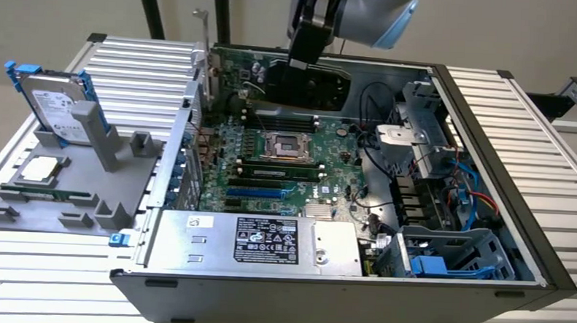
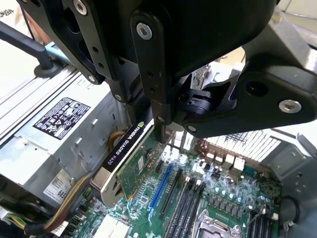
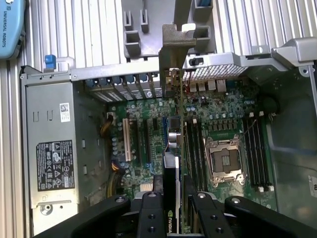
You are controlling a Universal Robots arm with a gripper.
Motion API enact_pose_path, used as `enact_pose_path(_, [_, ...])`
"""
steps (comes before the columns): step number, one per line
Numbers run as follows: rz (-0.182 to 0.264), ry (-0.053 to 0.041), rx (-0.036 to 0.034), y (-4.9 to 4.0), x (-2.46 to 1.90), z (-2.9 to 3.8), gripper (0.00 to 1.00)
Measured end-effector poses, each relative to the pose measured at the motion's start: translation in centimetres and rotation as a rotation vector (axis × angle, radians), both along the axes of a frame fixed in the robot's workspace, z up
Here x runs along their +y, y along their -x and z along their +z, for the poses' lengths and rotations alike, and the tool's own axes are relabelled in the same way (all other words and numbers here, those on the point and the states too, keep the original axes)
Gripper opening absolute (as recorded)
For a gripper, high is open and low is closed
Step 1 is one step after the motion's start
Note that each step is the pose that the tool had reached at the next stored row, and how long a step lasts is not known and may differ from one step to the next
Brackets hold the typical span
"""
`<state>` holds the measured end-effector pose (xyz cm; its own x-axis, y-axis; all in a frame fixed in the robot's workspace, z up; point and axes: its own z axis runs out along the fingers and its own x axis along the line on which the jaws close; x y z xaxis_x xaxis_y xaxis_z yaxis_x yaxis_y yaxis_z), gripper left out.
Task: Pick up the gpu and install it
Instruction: 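Insert the gpu into the slot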
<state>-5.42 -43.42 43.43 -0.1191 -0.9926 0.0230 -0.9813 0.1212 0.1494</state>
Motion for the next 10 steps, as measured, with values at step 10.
enact_pose_path(10, [0.000,0.0000,0.0000,-0.27,0.00,-0.18,0.00])
